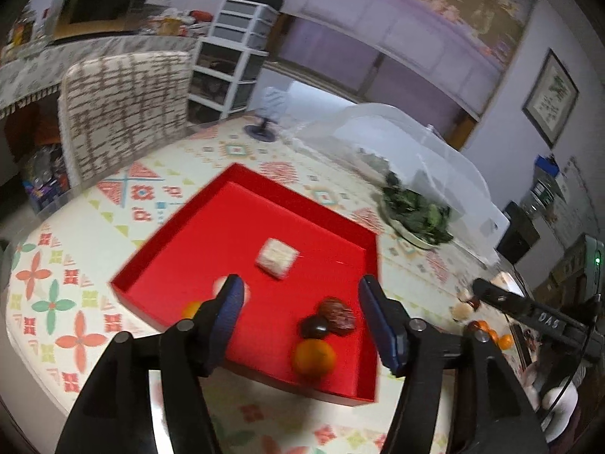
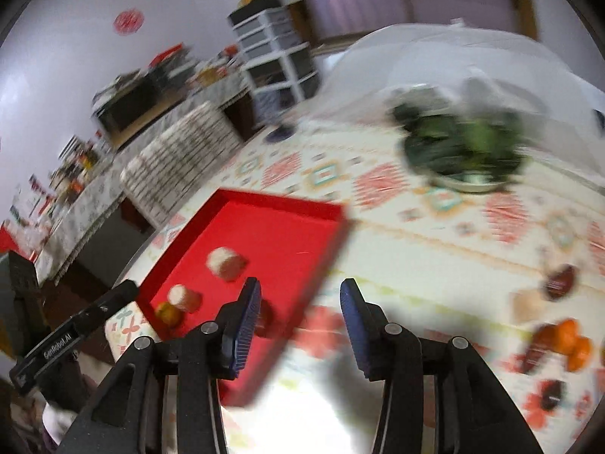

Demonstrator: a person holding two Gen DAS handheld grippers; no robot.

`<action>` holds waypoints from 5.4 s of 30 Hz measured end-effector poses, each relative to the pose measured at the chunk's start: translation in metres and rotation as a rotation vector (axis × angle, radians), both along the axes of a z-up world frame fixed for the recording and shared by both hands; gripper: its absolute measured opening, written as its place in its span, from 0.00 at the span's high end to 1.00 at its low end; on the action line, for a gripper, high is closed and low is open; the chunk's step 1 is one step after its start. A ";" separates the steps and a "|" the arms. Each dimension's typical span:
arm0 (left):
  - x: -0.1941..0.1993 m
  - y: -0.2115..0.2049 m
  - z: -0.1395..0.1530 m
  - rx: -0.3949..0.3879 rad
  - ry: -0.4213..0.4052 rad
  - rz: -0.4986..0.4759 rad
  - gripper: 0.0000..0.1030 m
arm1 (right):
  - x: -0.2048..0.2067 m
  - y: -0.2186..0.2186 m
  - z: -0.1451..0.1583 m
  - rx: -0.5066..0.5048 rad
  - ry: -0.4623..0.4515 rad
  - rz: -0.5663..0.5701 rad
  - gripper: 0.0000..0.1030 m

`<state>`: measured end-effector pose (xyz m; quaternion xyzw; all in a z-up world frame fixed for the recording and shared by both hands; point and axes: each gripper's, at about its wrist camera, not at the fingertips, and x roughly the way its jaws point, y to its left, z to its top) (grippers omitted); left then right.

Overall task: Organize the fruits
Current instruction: 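Place the mandarin and red date into the red tray, opening both grippers, then grasp a red date with the left gripper while the right grasps a dark plum, then drop the red date and dark plum into the red tray, opening both grippers, then grasp a mandarin with the left gripper and carry it toward the red tray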

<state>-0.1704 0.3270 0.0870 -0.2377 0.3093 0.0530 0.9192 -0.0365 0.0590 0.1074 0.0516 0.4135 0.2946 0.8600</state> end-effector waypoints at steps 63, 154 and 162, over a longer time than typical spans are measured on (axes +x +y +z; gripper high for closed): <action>0.115 -0.234 -0.016 0.140 0.094 -0.425 0.72 | -0.025 -0.178 -0.050 -0.039 0.054 -0.151 0.73; 0.128 -0.340 -0.028 0.187 0.131 -0.708 0.29 | 0.041 -0.278 -0.086 -0.047 0.098 -0.383 0.50; 0.142 -0.390 -0.038 0.266 0.091 -0.846 0.31 | 0.038 -0.294 -0.086 -0.017 0.093 -0.431 0.65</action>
